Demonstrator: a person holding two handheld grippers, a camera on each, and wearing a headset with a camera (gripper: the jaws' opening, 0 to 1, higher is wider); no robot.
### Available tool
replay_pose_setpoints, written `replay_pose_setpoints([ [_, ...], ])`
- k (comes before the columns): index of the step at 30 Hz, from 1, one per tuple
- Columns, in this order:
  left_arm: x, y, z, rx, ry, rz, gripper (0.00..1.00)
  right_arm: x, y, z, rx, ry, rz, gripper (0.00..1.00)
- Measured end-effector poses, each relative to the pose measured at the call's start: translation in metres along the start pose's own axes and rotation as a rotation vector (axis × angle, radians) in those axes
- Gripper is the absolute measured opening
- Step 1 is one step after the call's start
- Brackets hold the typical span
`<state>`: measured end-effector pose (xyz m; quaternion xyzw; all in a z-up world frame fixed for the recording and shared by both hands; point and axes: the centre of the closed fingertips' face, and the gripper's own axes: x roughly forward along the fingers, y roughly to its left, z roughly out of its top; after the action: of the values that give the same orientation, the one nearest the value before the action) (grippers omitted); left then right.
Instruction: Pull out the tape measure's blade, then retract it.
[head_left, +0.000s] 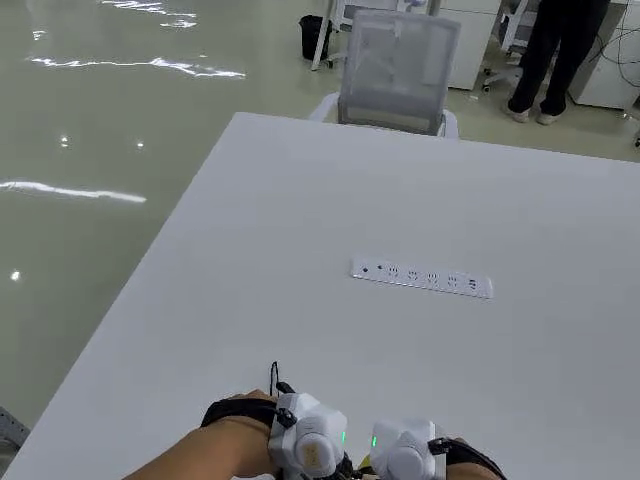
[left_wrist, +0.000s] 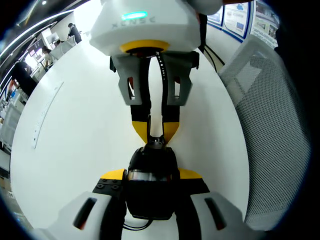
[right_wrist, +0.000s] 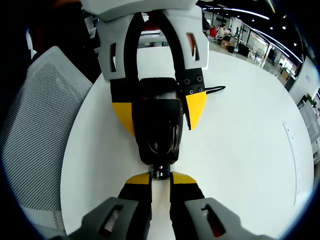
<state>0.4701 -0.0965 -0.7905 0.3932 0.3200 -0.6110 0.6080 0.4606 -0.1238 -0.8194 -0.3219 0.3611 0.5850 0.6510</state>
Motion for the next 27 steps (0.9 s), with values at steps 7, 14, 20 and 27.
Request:
replay_pose_setpoints([
  [7,0.0,0.0,0.0,-0.001,0.005,-0.001,0.32,-0.005,0.001,-0.004,0.011,-0.006,-0.003,0.1],
  [14,0.001,0.0,0.0,-0.005,0.006,-0.006,0.33,-0.009,0.001,-0.006,0.006,-0.002,0.001,0.1],
  [20,0.002,0.0,0.0,-0.006,0.004,-0.007,0.33,-0.011,0.001,-0.009,0.009,0.003,-0.002,0.1],
  [27,0.001,0.0,0.0,-0.007,0.0,-0.01,0.33,-0.013,0.0,-0.014,0.015,0.012,-0.004,0.1],
])
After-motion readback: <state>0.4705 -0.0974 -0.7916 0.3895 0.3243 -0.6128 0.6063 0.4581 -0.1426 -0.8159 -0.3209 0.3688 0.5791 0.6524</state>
